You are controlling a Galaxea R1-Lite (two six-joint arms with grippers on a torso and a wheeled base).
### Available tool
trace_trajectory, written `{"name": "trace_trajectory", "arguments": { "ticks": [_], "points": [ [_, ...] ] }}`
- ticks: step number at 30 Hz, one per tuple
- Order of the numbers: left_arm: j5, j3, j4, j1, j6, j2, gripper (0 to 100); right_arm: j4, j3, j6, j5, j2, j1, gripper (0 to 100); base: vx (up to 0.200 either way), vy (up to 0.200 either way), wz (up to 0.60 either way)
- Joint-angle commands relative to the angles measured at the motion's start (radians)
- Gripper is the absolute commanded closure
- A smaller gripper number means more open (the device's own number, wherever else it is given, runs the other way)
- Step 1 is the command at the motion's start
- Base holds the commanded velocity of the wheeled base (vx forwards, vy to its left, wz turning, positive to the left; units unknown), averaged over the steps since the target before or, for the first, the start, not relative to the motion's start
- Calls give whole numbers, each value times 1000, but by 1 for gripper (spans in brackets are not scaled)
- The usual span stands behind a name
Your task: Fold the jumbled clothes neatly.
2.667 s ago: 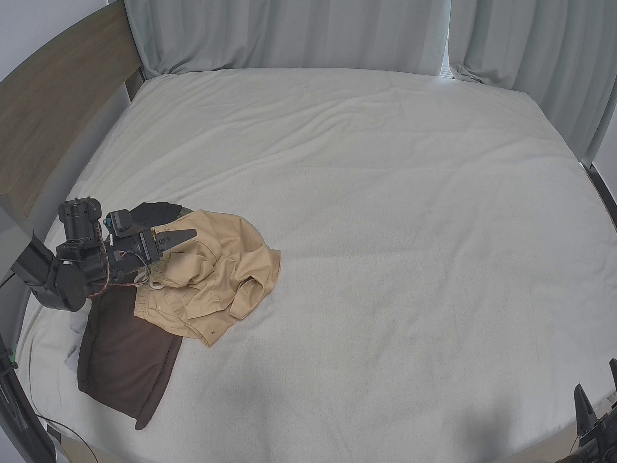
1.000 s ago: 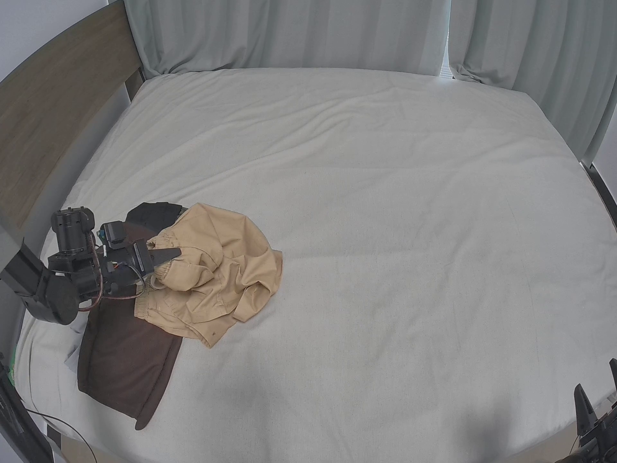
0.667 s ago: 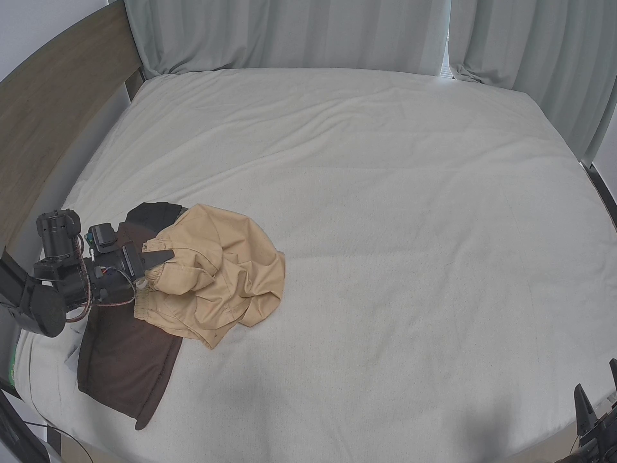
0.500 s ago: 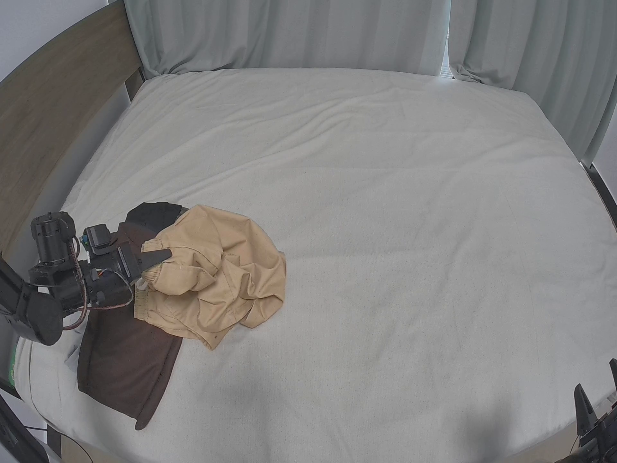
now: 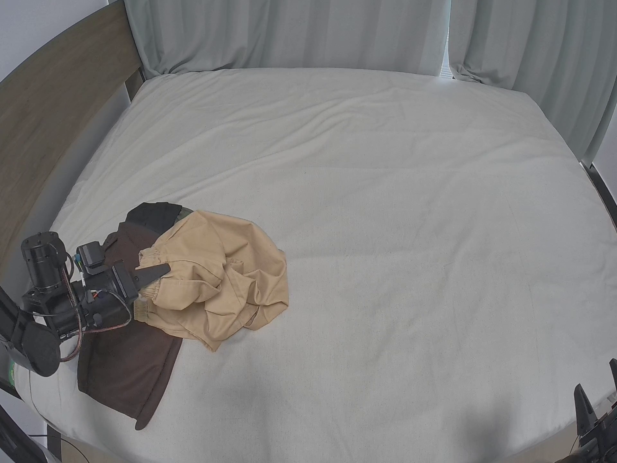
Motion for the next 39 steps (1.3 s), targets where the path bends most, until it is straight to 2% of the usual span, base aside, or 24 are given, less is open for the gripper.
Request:
{"name": "trace_trajectory", "arguments": {
  "ticks": [1, 6, 16, 24, 30, 36, 39],
  "points": [
    [31, 23, -9, -38, -34, -18, 100, 0, 18, 0, 1, -12, 0, 0, 0, 0, 0],
    [71, 34, -42, -93, -107, -36, 100, 0, 18, 0, 1, -12, 0, 0, 0, 0, 0],
    [90, 61, -117, -129, -158, -56, 100, 0, 18, 0, 1, -12, 0, 0, 0, 0, 0],
    [192, 63, -120, -215, -233, -104, 100, -2, 18, 0, 1, -12, 0, 0, 0, 0, 0],
    [208, 63, -128, -230, -282, -124, 100, 0, 18, 1, 1, -13, 2, 0, 0, 0, 0],
    [211, 69, -128, -238, -282, -119, 100, -2, 18, 1, 1, -13, 2, 0, 0, 0, 0],
    [240, 63, -128, -238, -285, -117, 100, -2, 18, 1, 1, -13, 2, 0, 0, 0, 0]
  ]
}}
